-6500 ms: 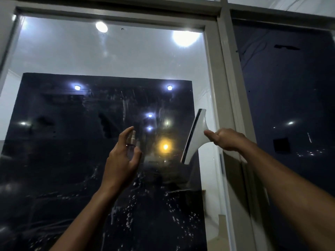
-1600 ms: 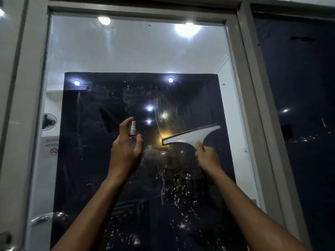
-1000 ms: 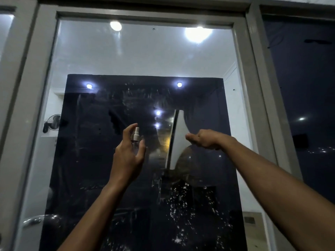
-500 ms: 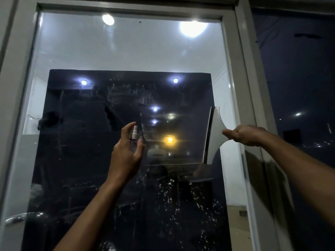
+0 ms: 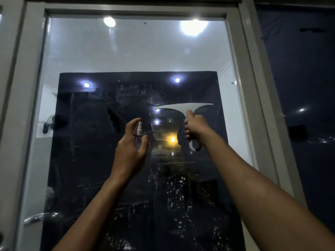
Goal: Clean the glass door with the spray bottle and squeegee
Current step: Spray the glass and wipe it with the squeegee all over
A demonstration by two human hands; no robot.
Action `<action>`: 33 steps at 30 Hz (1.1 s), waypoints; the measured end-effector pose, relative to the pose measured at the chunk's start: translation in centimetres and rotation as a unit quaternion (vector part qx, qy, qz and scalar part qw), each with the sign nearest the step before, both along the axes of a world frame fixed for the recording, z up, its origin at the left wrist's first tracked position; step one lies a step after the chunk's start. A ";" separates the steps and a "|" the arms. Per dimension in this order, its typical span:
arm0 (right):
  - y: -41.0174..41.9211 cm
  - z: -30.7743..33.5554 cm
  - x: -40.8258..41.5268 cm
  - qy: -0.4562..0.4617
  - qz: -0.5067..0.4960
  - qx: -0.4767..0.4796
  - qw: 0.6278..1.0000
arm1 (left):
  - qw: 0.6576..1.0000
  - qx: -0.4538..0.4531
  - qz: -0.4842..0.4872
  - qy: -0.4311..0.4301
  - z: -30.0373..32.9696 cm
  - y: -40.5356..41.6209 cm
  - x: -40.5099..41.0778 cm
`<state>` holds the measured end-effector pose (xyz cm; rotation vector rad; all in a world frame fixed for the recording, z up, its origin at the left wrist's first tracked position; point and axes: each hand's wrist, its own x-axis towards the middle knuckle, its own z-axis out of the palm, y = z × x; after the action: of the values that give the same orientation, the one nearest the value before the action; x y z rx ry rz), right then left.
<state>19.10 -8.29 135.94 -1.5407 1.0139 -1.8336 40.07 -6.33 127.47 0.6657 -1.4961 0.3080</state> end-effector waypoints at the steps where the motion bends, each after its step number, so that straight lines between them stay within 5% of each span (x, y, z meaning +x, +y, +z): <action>1: -0.4 0.2 1.2 -0.014 -0.010 0.009 1.000 | 1.000 -0.002 0.000 -0.001 0.2 0.0 0.6; 9: -3.4 -5.4 3.2 0.048 -0.184 0.026 0.981 | 1.000 -0.004 -0.015 0.006 -0.1 -0.8 2.4; 18: -3.2 -16.1 1.6 0.121 -0.214 0.046 0.968 | 0.999 0.033 -0.036 0.009 -2.5 -1.2 1.4; 24: -0.9 -15.3 0.6 0.153 -0.217 -0.077 0.961 | 0.999 0.034 -0.026 0.013 -3.2 -1.1 1.9; 27: -0.4 -12.4 1.3 0.309 -0.212 -0.129 0.918 | 0.999 0.030 -0.028 0.020 -2.8 -1.2 2.2; 33: -2.2 -7.4 4.2 0.586 -0.191 -0.055 0.786 | 0.999 0.034 -0.033 0.023 -2.8 -1.5 1.9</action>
<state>23.32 -10.45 128.59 -2.7945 1.8499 -0.9593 41.95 -7.83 124.65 0.6713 -1.4863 0.1918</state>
